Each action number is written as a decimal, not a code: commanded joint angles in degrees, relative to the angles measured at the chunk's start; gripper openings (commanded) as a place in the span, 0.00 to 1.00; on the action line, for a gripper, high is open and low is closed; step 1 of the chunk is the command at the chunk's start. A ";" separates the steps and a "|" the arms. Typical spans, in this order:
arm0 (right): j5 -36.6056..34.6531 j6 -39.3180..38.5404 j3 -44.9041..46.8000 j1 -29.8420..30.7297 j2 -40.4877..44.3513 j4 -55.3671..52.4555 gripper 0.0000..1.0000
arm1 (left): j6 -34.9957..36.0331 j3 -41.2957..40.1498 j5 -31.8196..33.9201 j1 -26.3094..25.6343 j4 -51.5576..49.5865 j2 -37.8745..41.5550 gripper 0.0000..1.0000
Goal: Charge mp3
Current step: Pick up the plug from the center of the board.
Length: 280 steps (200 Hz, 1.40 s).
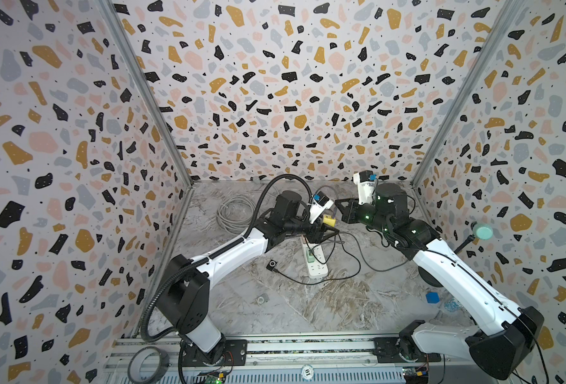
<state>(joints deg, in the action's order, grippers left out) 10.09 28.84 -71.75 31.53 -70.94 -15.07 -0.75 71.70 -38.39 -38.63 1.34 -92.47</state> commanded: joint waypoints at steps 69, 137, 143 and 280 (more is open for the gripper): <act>3.29 -1.59 -3.30 1.00 -0.40 0.28 0.00 | 3.92 -1.41 -2.66 0.31 2.92 2.47 0.09; 11.58 0.47 -4.11 1.89 1.78 -5.61 0.55 | 9.14 -6.54 1.93 0.31 9.11 8.50 0.00; 12.89 0.82 -3.93 2.16 2.13 -6.16 0.59 | 9.27 -7.05 1.86 0.31 10.13 8.80 0.00; 9.98 3.70 -10.30 5.04 -4.62 -21.99 0.61 | 10.24 -5.92 3.66 -0.15 9.73 8.46 0.00</act>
<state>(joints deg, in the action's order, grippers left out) 20.01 32.25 -80.66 36.99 -74.85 -30.70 7.99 64.97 -34.63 -38.11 7.16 -85.36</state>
